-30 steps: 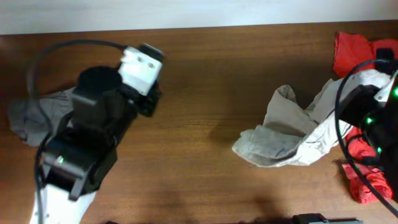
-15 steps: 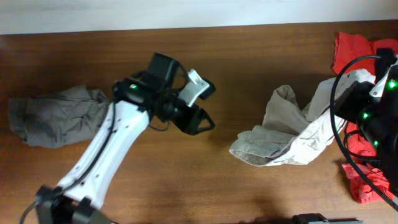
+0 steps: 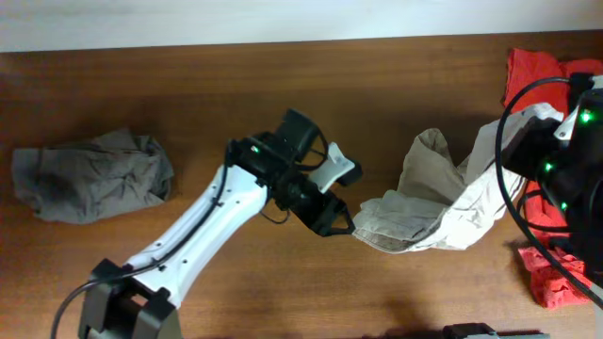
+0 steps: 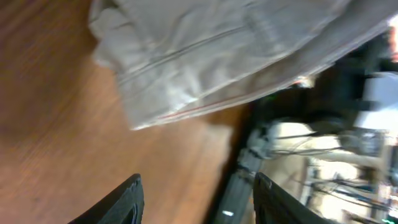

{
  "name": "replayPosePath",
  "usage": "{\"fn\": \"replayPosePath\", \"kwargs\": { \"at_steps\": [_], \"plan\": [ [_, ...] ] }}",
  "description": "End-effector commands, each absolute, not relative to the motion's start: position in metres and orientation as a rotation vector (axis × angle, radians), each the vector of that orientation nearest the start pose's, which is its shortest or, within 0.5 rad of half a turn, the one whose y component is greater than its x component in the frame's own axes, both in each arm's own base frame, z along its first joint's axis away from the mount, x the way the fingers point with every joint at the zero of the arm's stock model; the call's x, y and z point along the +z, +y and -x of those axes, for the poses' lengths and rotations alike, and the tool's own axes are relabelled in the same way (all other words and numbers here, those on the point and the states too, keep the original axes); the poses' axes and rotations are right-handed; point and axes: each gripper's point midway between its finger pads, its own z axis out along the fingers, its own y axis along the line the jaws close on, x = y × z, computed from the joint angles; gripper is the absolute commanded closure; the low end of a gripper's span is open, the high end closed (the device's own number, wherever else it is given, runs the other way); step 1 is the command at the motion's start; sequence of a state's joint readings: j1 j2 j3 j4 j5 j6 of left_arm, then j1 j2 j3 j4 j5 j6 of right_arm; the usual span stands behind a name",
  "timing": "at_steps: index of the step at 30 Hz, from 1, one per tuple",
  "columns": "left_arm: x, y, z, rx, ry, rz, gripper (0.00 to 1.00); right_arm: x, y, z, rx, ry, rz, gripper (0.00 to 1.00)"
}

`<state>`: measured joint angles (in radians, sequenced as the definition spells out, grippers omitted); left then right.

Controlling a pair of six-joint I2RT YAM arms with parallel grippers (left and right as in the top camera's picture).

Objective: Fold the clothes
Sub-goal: 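Regrasp the shorts' waistband with the left gripper near the right gripper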

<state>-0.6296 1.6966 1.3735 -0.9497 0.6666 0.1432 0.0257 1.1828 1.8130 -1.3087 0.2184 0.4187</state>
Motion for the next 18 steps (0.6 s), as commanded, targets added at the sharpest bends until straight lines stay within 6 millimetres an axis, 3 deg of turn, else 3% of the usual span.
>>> {"fn": "replayPosePath", "kwargs": {
  "at_steps": [1, 8, 12, 18],
  "plan": [
    [0.121, -0.295, -0.244, -0.738, 2.588, -1.234, 0.45, 0.411, -0.032, -0.272, 0.007, 2.115, -0.548, 0.96],
    [0.110, -0.321, -0.249, -0.353, 2.387, -1.376, 0.45, 0.413, -0.031, -0.273, 0.015, 2.108, -0.546, 0.96],
    [0.105, -0.336, -0.238, -0.332, 2.348, -1.424, 0.45, 0.415, -0.031, -0.272, 0.018, 2.101, -0.548, 0.96],
    [0.088, -0.338, -0.248, -0.275, 2.359, -1.413, 0.45, 0.419, -0.031, -0.268, 0.024, 2.083, -0.546, 0.96]
  ]
}}
